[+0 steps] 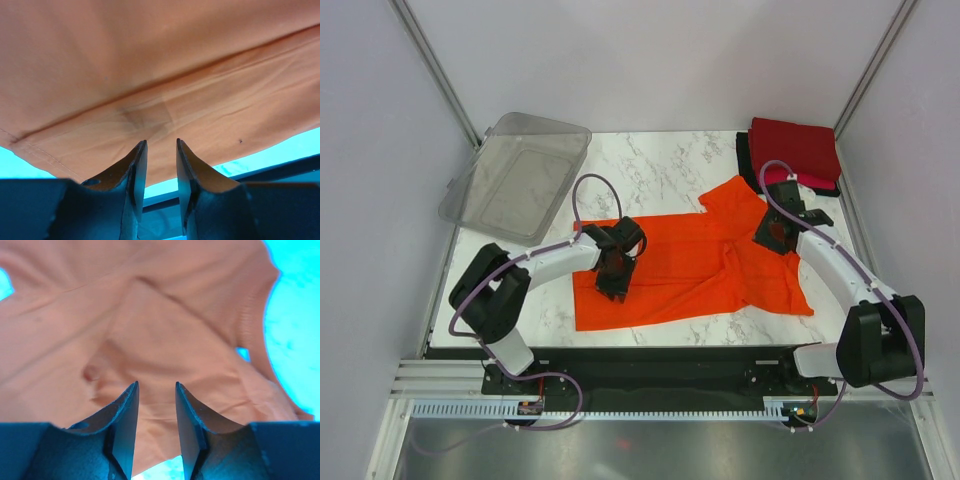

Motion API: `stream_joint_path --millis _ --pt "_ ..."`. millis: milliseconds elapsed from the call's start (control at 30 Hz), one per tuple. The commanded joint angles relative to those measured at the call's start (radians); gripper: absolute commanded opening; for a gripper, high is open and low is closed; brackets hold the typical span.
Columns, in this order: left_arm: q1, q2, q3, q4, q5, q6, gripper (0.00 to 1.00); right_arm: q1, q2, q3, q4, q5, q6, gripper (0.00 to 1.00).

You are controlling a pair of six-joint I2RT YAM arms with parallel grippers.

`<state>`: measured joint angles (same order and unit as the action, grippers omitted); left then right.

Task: Fold and stack the t-shirts
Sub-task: Fold the tshirt

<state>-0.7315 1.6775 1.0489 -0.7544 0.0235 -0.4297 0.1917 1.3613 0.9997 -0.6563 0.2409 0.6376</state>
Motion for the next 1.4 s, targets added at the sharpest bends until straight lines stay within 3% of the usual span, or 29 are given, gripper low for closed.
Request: stream_joint_path --millis 0,400,500,733,833,1067,1200,1367 --pt "-0.014 -0.045 -0.021 0.023 -0.020 -0.055 0.37 -0.076 -0.050 -0.077 -0.051 0.067 0.045 0.42" --pt "-0.014 0.033 -0.141 0.004 -0.102 -0.136 0.36 -0.264 -0.038 -0.300 0.096 0.092 0.004 0.42" --pt "-0.022 -0.001 -0.184 0.000 -0.125 -0.161 0.38 -0.342 0.001 -0.311 0.103 0.060 -0.041 0.43" --pt "-0.035 0.001 -0.188 -0.059 -0.189 -0.181 0.39 -0.360 -0.001 -0.299 0.096 0.104 -0.024 0.45" --pt "-0.072 -0.051 -0.094 -0.126 -0.108 -0.175 0.39 -0.367 0.018 -0.267 0.074 0.106 -0.045 0.45" --pt "-0.086 -0.163 0.189 -0.238 -0.181 -0.095 0.48 -0.367 -0.062 -0.156 0.012 -0.010 -0.084 0.46" --pt "-0.072 -0.179 0.215 -0.174 -0.116 -0.023 0.50 -0.310 -0.054 -0.093 0.038 -0.135 -0.128 0.48" --pt "0.027 -0.217 0.116 0.016 0.156 0.042 0.50 -0.170 -0.045 -0.058 0.086 -0.150 -0.164 0.45"
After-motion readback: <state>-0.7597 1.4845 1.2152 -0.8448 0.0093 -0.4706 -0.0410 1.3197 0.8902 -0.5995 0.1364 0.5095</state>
